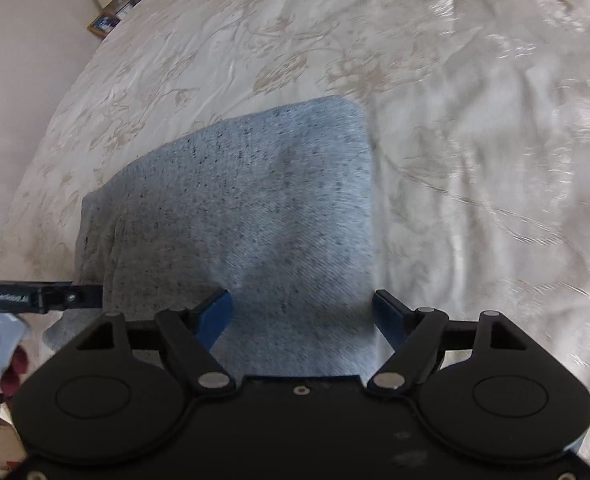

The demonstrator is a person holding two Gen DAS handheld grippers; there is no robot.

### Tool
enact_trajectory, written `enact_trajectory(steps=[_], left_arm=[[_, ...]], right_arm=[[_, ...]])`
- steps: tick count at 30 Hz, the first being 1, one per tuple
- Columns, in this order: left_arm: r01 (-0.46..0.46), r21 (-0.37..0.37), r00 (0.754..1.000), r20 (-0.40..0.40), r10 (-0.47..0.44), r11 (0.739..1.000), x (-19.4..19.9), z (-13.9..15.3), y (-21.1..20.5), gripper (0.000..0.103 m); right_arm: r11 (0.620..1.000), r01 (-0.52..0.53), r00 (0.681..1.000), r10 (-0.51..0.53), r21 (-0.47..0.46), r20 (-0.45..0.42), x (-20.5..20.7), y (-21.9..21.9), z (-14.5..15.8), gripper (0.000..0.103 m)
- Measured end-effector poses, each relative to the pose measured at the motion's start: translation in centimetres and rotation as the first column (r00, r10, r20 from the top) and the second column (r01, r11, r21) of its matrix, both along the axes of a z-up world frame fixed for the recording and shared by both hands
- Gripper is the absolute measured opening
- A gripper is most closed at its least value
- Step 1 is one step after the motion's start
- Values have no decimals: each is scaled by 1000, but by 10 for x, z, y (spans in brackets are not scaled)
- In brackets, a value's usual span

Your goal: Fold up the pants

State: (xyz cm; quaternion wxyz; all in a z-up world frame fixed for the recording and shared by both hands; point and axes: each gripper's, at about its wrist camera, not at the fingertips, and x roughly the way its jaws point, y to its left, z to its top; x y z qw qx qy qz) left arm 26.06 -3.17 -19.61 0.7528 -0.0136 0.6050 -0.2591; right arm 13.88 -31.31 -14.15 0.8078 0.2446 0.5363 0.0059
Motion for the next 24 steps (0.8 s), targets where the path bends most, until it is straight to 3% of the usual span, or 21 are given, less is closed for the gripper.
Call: enact_trajectory(steps=[3, 6, 7, 8, 9, 10, 11, 13, 15, 24], left_arm=[[-3, -31, 1000, -5, 3, 1000, 8, -6, -8, 103], [-19, -46, 1000, -9, 19, 999, 8, -8, -5, 103], [-33, -55, 999, -8, 33, 998, 6, -7, -3, 103], [-48, -60, 999, 0, 48, 997, 4, -7, -1, 101], [-58, -54, 998, 22, 59, 997, 0, -4, -1, 90], [-67, -44, 997, 40, 69, 997, -3, -1, 0, 71], [-75, -35, 995, 57, 77, 997, -7, 4, -1, 63], [-87, -21, 992, 88, 89, 996, -12, 18, -2, 40], [-97, -14, 988, 118, 98, 995, -18, 31, -3, 34], [-152, -88, 956, 240, 169, 984, -43, 96, 39, 30]], right_arm=[[1000, 0, 1000, 0, 17, 9, 8, 2, -7, 88], [999, 20, 1000, -21, 43, 19, 14, 1, -11, 86], [999, 24, 999, -25, 49, 22, 14, 0, -11, 77], [998, 30, 999, -31, 52, 22, 14, 1, -10, 60], [998, 40, 999, -40, 39, 16, 15, 1, -8, 51], [999, 46, 999, -46, 26, 10, 14, 1, -3, 35], [999, 50, 999, -50, 6, 7, 14, 3, 3, 23], [999, 43, 999, -42, -31, 15, 13, 10, 22, 18], [997, 13, 999, -10, -73, 38, 11, 23, 43, 18], [985, -131, 976, 148, -112, 160, 4, 92, 132, 17]])
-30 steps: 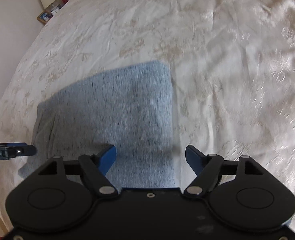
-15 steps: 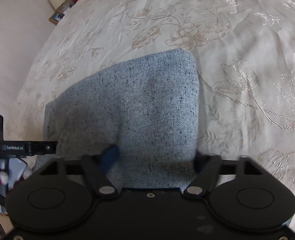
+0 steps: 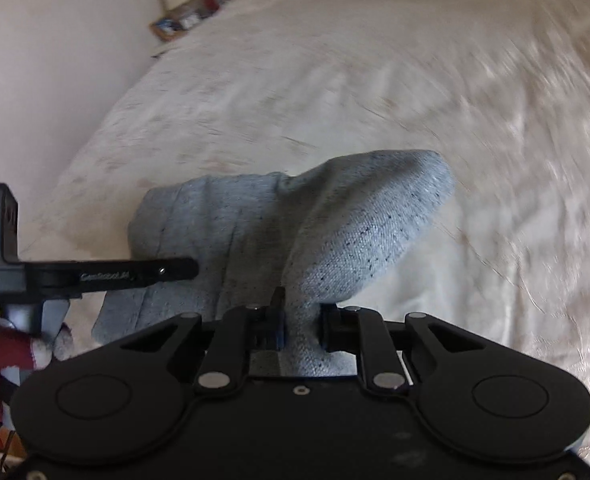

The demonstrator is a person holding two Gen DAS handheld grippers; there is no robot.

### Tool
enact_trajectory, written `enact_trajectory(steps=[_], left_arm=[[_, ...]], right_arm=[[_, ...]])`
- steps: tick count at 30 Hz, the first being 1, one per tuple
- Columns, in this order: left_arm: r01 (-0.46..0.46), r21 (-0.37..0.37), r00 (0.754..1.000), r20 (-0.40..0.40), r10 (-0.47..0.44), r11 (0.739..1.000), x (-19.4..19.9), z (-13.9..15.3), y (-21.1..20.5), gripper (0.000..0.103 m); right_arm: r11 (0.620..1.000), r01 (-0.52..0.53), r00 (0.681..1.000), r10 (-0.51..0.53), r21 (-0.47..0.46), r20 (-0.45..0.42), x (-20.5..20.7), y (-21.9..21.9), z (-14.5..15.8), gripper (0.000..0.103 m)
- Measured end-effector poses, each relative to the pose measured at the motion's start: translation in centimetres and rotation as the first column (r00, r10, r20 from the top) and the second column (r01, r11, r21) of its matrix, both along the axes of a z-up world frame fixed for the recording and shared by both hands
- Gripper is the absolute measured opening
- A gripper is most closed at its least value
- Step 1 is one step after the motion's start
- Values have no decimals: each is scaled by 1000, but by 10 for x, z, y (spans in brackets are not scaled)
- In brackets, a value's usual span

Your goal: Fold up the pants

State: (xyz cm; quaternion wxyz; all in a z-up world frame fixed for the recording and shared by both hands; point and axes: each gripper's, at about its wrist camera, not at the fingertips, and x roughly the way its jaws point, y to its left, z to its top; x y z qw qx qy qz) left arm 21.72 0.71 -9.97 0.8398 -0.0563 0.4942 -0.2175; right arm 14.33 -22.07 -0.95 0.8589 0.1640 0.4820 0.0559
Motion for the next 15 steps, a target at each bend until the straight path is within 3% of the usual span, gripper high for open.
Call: enact_trajectory(steps=[5, 9, 12, 13, 15], left_arm=[[-85, 28, 996, 16, 85, 996, -4, 22, 59, 30], [-171, 71, 985, 29, 169, 983, -2, 29, 124, 30], [-209, 98, 978, 22, 208, 973, 3, 27, 163, 31], [-225, 111, 974, 8, 226, 968, 7, 22, 177, 37], [-284, 170, 957, -14, 290, 944, 15, 1, 200, 40]], right_arm=[[995, -78, 997, 76, 59, 30, 23, 52, 18, 18], [978, -157, 987, 153, 134, 40, 54, 101, 14, 18], [966, -201, 980, 198, 164, 38, 82, 136, 0, 18], [967, -200, 980, 198, 161, 25, 91, 144, -8, 18], [982, -161, 986, 165, 101, -35, 111, 155, -36, 20]])
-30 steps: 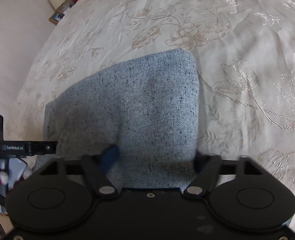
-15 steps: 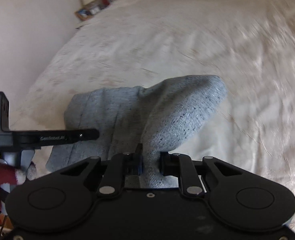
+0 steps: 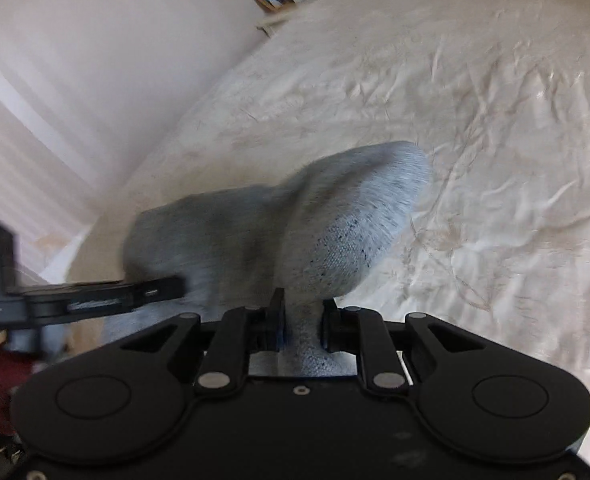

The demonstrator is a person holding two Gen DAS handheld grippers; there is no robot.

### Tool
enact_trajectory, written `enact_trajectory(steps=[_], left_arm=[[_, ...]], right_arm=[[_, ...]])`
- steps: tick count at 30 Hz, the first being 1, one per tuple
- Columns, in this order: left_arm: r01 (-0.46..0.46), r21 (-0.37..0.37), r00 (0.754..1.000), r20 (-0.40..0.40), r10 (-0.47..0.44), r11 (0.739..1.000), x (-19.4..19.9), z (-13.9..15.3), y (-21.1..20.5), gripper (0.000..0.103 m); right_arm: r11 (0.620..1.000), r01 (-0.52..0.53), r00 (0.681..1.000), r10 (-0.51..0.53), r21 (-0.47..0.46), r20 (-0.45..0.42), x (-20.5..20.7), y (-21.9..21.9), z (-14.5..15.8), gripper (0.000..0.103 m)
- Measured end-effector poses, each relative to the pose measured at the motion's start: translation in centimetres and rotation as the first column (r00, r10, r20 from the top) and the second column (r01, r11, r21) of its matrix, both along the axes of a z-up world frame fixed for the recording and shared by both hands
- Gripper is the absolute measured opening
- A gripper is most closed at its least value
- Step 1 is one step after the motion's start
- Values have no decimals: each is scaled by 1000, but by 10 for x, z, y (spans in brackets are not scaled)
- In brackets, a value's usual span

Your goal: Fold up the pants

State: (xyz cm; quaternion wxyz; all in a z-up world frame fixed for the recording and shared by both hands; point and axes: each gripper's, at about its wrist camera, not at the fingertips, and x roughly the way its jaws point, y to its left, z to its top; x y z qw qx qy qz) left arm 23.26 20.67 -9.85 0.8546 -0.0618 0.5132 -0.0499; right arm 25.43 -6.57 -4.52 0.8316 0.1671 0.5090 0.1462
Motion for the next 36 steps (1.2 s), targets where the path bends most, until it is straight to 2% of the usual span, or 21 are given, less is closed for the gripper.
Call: enact_trajectory(steps=[2, 3, 5, 8, 10, 12, 14, 16, 18, 21, 22, 25, 28, 32, 36], left_arm=[[-48, 91, 997, -53, 53, 995, 9, -22, 15, 39], [-56, 123, 995, -73, 66, 991, 11, -31, 21, 38], [-86, 143, 991, -92, 100, 986, 10, -38, 31, 38], [-102, 117, 994, -22, 105, 988, -1, -20, 31, 38], [-59, 98, 998, 12, 58, 993, -7, -10, 20, 38], [-14, 65, 1000, 24, 12, 998, -10, -9, 7, 39], [42, 57, 999, -7, -42, 998, -15, -20, -7, 40], [71, 91, 997, -49, -67, 993, -21, -39, -14, 43], [86, 115, 995, -53, -80, 990, -26, -50, -17, 45], [98, 114, 995, -45, -94, 989, -26, -35, -12, 45], [107, 132, 994, -8, -107, 985, -27, -23, -10, 45], [126, 150, 987, 83, -139, 981, -9, 1, -12, 46], [105, 109, 988, 99, -116, 988, 22, 3, -11, 46], [50, 118, 995, 84, -60, 992, 54, -14, -11, 46], [24, 145, 1000, 13, -26, 989, 63, -44, -3, 48]], right_arm=[[993, 44, 995, -53, -110, -79, 15, 2, -29, 21], [978, 68, 989, -92, -196, -117, 20, 2, -43, 21], [960, 84, 985, -120, -267, -121, 23, -2, -49, 19], [965, 104, 993, -116, -240, -34, 9, -3, -26, 19], [977, 99, 995, -98, -189, 12, -2, 4, -12, 19], [984, 71, 997, -69, -164, 20, -16, 11, -10, 19], [982, 41, 999, -44, -186, -15, -30, 21, -20, 19], [977, 39, 993, -61, -209, -97, -46, 25, -40, 19], [974, 44, 980, -85, -221, -178, -60, 23, -58, 17], [972, 51, 975, -98, -229, -198, -69, 21, -55, 15], [973, 56, 978, -99, -226, -183, -67, 21, -47, 17], [975, 61, 996, -75, -216, -57, -51, 24, -19, 18], [979, 56, 998, -52, -197, 26, -15, 33, -4, 18], [977, 30, 998, -18, -210, 59, 40, 49, -11, 18], [962, 10, 1000, -7, -274, 13, 83, 52, -41, 18]])
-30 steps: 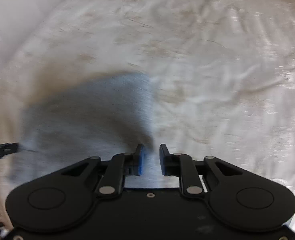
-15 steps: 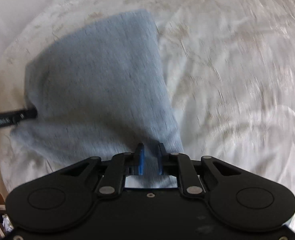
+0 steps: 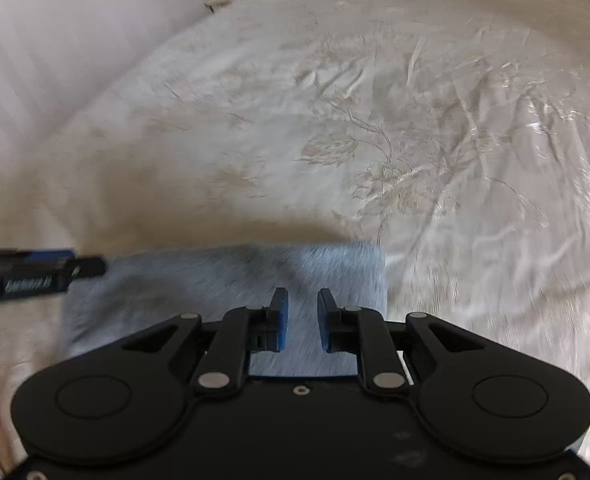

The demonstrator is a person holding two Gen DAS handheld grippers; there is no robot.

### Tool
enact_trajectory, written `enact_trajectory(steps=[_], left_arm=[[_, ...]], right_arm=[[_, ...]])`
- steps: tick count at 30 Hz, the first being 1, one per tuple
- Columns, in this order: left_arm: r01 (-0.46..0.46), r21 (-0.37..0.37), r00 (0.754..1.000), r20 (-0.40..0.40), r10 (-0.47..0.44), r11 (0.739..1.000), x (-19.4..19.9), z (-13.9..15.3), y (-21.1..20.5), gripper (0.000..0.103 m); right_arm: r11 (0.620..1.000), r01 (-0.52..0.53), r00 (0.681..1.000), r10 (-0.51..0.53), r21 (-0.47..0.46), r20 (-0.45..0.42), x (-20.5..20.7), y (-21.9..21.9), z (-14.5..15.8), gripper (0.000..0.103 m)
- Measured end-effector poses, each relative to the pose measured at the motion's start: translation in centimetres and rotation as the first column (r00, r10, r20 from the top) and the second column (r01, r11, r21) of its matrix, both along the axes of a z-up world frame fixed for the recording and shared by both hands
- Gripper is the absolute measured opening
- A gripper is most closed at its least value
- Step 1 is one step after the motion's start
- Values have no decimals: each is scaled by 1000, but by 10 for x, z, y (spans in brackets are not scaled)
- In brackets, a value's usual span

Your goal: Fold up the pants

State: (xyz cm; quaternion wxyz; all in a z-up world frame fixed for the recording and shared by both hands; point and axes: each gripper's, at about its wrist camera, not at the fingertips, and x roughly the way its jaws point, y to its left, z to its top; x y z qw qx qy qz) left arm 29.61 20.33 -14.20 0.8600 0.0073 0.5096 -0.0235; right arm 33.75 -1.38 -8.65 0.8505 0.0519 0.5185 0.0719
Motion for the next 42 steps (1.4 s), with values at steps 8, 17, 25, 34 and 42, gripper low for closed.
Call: enact_trajectory(steps=[8, 17, 25, 34, 42], left_arm=[[-52, -24, 999, -13, 52, 998, 3, -11, 10, 60], [-62, -32, 981, 181, 66, 998, -54, 62, -3, 59], [-82, -27, 967, 239, 86, 996, -118, 123, -24, 61], [-235, -78, 948, 201, 246, 969, -178, 156, -43, 62], [-370, 69, 889, 315, 332, 926, -230, 179, -68, 62]], right_arm=[[996, -30, 997, 23, -87, -79, 22, -2, -34, 14], [996, -24, 994, 33, -85, 106, -41, -2, 47, 53], [999, 29, 989, -26, -19, 146, -138, -8, 103, 70], [999, 53, 981, -52, -1, 189, -231, -11, 147, 103], [993, 119, 979, -118, 1, 167, -279, -28, 171, 103]])
